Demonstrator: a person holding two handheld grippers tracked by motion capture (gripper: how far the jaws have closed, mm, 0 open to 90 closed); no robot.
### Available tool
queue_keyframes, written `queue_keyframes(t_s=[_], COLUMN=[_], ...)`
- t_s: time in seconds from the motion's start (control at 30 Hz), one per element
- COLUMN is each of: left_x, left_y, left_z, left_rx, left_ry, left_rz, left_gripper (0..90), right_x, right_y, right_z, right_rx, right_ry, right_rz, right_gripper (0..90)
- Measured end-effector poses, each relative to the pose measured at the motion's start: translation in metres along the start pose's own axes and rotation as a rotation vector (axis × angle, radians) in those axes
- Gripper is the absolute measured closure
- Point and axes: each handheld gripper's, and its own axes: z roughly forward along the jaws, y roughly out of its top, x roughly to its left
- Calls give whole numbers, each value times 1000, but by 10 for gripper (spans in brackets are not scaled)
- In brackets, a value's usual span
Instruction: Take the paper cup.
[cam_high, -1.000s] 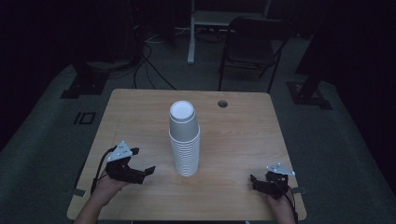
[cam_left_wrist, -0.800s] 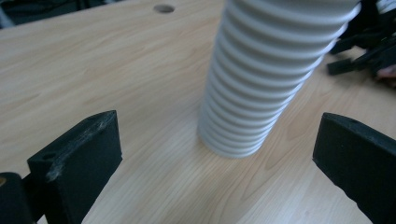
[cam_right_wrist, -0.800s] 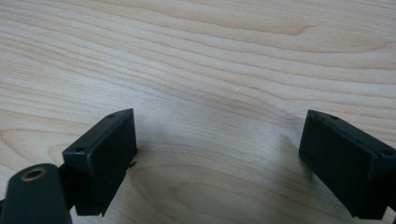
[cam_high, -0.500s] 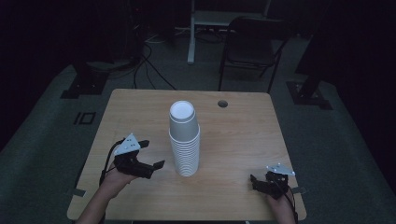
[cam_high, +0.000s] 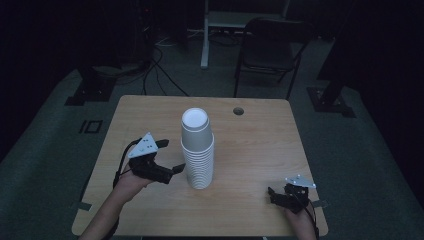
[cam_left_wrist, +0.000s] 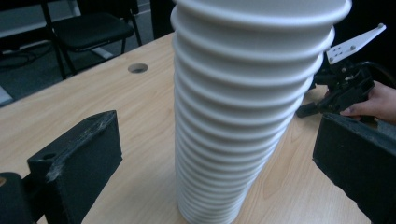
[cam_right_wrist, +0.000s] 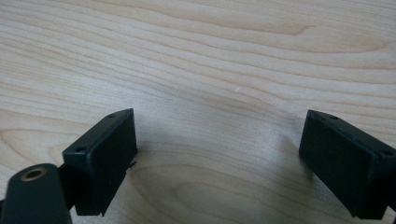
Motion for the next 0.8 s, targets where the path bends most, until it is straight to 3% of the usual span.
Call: queue_keyframes(t_s=[0.27, 0.8], left_x=[-5, -9], left_y=[17, 30], left_z=[8, 33], left_rx=[-19, -37], left_ry=[-25, -54], left_rz=[39, 48], left_gripper=[15, 15], right_x=[0, 0], right_y=[0, 0], right_z=[0, 0], right_rx=[0, 0], right_ry=[0, 0], right_rz=[0, 0], right_gripper=[105, 105])
